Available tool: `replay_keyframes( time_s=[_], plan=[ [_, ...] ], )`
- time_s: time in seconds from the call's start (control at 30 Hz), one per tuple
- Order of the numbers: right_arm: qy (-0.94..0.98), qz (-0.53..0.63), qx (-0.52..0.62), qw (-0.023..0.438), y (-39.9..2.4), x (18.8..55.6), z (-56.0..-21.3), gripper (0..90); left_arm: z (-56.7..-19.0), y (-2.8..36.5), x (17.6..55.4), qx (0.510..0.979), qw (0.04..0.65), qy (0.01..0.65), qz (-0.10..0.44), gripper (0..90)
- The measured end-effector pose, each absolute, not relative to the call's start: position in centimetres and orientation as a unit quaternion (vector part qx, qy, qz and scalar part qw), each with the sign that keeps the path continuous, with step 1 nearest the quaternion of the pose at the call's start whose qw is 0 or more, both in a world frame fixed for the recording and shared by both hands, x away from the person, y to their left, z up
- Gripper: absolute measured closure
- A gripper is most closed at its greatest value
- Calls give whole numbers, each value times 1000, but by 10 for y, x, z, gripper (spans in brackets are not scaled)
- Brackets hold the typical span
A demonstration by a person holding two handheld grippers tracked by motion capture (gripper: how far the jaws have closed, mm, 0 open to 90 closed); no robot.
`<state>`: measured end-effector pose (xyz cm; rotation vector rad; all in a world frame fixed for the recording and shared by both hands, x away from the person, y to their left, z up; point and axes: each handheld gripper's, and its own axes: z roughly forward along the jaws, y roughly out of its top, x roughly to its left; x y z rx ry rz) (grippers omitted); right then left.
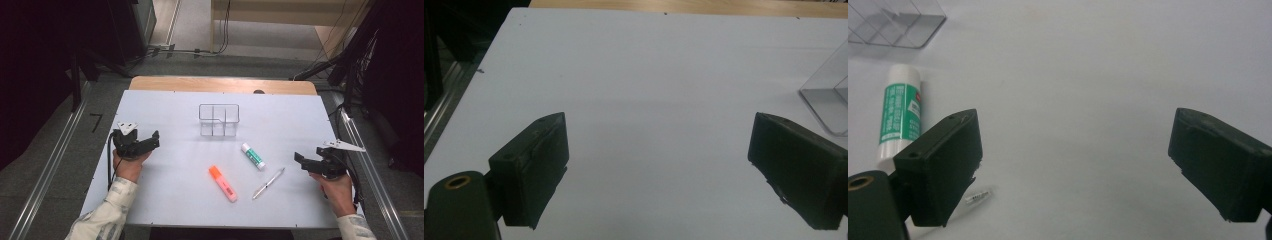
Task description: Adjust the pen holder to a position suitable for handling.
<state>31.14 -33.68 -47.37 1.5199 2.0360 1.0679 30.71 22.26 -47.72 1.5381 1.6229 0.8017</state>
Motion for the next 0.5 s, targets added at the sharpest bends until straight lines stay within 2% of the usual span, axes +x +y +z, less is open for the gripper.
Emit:
replay_keyframes(
  time_s=[0.5],
  plan=[
    [723, 377, 545, 193, -336, 312, -475, 59, -480, 228, 304, 595, 366, 643, 314, 97]
  ],
)
